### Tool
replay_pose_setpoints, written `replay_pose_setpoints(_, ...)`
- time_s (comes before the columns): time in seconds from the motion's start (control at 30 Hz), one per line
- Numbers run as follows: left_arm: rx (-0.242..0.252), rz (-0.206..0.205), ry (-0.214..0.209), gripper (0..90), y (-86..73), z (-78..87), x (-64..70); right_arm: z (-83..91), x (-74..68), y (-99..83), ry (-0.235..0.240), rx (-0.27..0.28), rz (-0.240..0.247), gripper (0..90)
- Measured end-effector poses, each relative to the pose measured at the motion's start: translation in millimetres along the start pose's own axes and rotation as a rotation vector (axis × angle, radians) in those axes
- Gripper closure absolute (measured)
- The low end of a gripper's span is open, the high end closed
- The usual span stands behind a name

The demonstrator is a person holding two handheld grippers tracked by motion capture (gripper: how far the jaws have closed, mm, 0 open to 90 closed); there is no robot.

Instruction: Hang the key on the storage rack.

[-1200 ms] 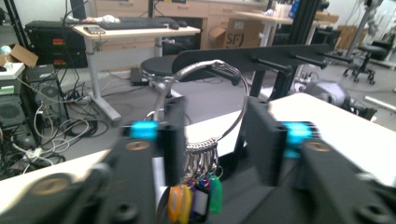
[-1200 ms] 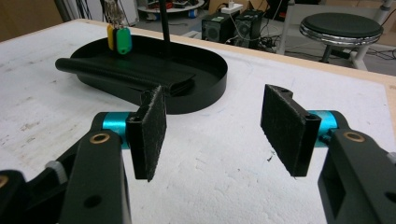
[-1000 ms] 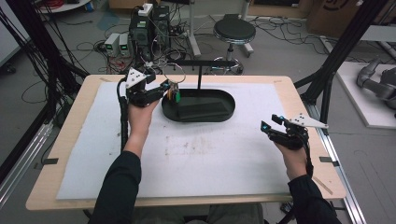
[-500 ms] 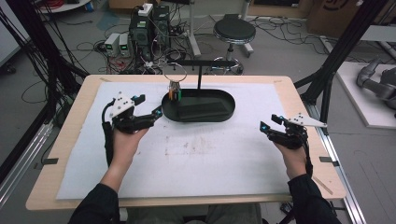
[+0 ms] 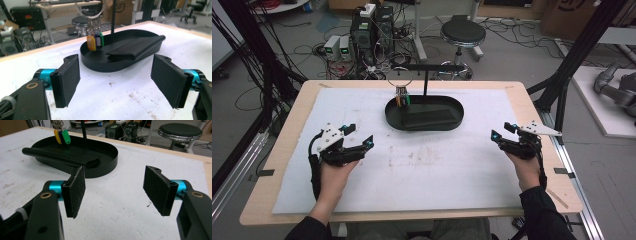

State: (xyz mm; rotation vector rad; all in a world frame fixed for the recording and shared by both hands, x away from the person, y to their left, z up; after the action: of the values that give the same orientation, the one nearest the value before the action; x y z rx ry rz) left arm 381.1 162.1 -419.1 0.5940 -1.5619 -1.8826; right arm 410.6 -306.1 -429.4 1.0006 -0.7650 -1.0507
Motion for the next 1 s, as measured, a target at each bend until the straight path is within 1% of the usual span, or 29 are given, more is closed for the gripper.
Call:
replay_pose_setpoints(0.13,0.009,0.003,0.020,23.3,-0.4,4.8,-5.7,-0.2,2.6,-0.8,-0.009,-0.004,0.000,34.1)
replay_pose_setpoints(0.27,-0.008,-0.027,0.043,23.3,-1.7,7.0,-9.2,-0.6,4.6,-1.5,-0.010,-0.008,-0.002,32.8)
replay_pose_setpoints(0.33,-0.008,-0.033,0.052,23.3,-1.3,8.0,-10.7,-1.3,5.6,-2.8,-0.009,-0.018,-0.006,31.7)
replay_pose_setpoints(0.43,-0.003,-0.030,0.055,23.3,-0.5,8.5,-12.0,-1.9,6.6,-3.3,-0.009,-0.021,-0.010,30.4)
replay_pose_setpoints(0.53,-0.017,-0.049,0.063,23.4,-1.9,8.3,-13.6,-0.9,7.2,-4.8,-0.007,-0.030,-0.010,29.4)
replay_pose_setpoints(0.57,-0.019,-0.050,0.062,23.4,-2.2,8.0,-13.8,-0.7,8.1,-5.2,-0.007,-0.031,-0.004,29.1)
replay_pose_setpoints(0.7,-0.034,-0.058,0.059,23.4,-3.6,5.2,-13.5,-0.8,10.3,-6.9,-0.008,-0.040,-0.015,27.6)
replay_pose_setpoints(0.8,-0.046,-0.066,0.053,23.4,-5.0,2.5,-12.7,-0.9,11.6,-9.3,-0.007,-0.052,-0.015,26.9)
replay_pose_setpoints(0.83,-0.046,-0.066,0.053,23.4,-5.0,2.5,-12.7,-1.0,12.1,-9.6,-0.006,-0.053,-0.013,26.7)
replay_pose_setpoints(0.87,-0.056,-0.070,0.048,23.3,-5.9,0.9,-12.5,-1.0,12.7,-9.5,-0.005,-0.050,-0.011,26.6)
replay_pose_setpoints(0.97,-0.057,-0.068,0.049,23.3,-6.2,0.0,-12.3,-0.4,13.3,-9.5,-0.009,-0.051,-0.014,26.5)
replay_pose_setpoints(1.0,-0.066,-0.069,0.047,23.4,-6.7,-0.2,-12.6,0.1,13.6,-9.8,-0.009,-0.053,-0.016,26.4)
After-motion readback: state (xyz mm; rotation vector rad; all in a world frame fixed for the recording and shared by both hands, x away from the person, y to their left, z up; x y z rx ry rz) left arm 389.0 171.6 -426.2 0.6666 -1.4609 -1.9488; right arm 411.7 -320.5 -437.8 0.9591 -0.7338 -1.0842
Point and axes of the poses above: each handheld gripper's, and its own axes: z roughly backward along the jaws, y roughly out of its top, x roughly to its right, the point moved 8 cm from there along -z, roughly forward along the jaws, and after that the axes turned 12 degrees about -y, right-handed, at the moved point
